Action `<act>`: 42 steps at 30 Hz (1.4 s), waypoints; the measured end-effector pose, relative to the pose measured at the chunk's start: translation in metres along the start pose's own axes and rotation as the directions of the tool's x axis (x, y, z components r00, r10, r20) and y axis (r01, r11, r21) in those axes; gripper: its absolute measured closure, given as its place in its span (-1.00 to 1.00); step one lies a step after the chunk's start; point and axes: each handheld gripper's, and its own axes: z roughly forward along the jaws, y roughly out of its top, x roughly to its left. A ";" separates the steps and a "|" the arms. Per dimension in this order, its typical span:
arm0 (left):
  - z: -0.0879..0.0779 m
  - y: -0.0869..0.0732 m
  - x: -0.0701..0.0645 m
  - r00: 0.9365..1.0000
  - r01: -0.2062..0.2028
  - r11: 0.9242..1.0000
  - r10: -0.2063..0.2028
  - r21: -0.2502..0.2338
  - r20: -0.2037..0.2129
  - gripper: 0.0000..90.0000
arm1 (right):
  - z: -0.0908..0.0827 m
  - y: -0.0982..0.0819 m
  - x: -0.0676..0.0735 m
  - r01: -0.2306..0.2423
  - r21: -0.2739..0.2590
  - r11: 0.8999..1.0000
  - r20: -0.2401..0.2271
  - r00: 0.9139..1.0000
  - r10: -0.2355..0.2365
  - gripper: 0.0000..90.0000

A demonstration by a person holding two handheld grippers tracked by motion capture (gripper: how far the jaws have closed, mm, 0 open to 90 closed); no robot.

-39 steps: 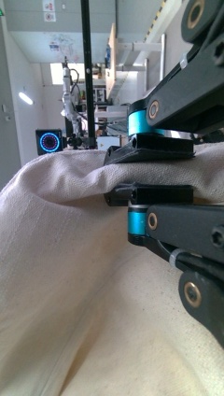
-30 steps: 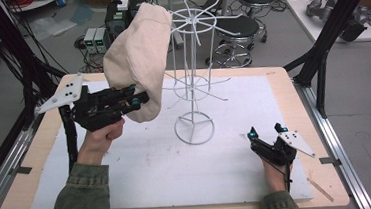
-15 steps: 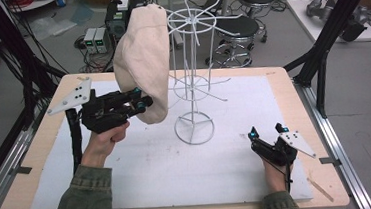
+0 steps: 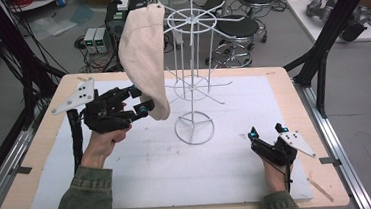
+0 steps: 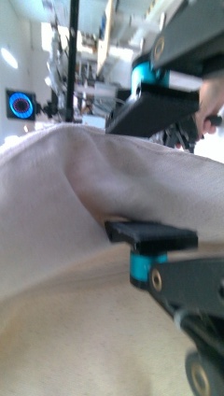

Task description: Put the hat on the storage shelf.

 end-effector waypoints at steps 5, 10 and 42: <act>-0.005 -0.001 0.001 0.998 -0.005 1.000 0.004 -0.016 -0.066 -0.24 | 0.000 0.000 -0.001 -0.003 0.002 1.000 -0.002 1.000 0.003 -0.77; -0.013 -0.001 0.000 0.994 -0.007 1.000 0.005 -0.018 -0.108 -0.30 | 0.000 0.000 -0.001 0.002 -0.003 1.000 -0.001 1.000 -0.002 -0.77; -0.065 -0.023 -0.019 0.931 -0.047 0.998 0.061 0.046 -0.360 -0.45 | -0.003 -0.001 0.001 -0.025 0.007 1.000 0.005 1.000 0.025 -0.77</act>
